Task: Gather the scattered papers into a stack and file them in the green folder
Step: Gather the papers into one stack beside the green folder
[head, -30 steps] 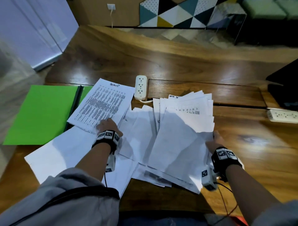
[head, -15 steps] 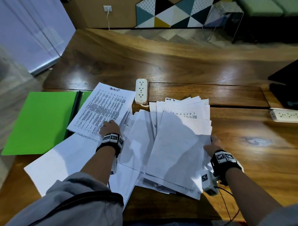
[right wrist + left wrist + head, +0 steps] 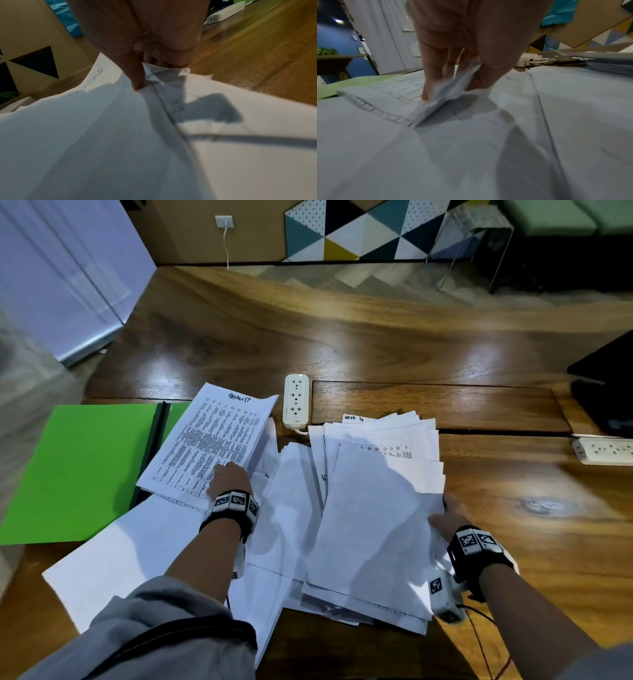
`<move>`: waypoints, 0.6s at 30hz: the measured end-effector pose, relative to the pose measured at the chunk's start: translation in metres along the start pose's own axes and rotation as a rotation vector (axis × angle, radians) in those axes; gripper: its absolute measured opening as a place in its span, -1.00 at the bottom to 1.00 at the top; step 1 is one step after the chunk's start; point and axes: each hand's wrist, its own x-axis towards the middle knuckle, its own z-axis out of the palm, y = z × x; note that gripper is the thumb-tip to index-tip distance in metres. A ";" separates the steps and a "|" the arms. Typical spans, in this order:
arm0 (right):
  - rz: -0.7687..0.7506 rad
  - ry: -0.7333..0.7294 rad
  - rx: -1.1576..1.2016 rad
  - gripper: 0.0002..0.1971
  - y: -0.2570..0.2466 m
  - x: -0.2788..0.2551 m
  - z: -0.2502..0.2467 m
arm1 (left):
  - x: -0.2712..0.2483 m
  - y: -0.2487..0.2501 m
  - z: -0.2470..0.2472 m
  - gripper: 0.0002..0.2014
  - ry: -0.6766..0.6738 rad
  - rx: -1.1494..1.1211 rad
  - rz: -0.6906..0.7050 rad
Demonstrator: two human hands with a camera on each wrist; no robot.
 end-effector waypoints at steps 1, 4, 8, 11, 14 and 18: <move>-0.001 -0.009 -0.005 -0.47 0.005 0.007 0.001 | -0.001 0.000 -0.003 -0.72 -0.007 0.045 0.037; -0.014 -0.020 0.006 -0.49 0.007 0.011 0.000 | -0.012 0.007 -0.019 -0.75 -0.022 0.150 0.183; -0.035 -0.033 0.024 -0.50 0.003 0.008 -0.003 | -0.040 0.035 -0.042 -0.74 0.028 0.137 0.333; -0.058 0.009 0.042 -0.51 -0.002 0.001 -0.001 | -0.064 0.060 -0.046 -0.74 0.008 0.150 0.519; -0.064 0.038 0.051 -0.53 -0.003 -0.004 0.000 | -0.089 0.086 -0.034 -0.74 -0.121 0.185 0.664; -0.065 0.028 0.049 -0.54 -0.002 -0.009 -0.003 | -0.105 0.096 -0.015 -0.62 -0.279 0.076 0.711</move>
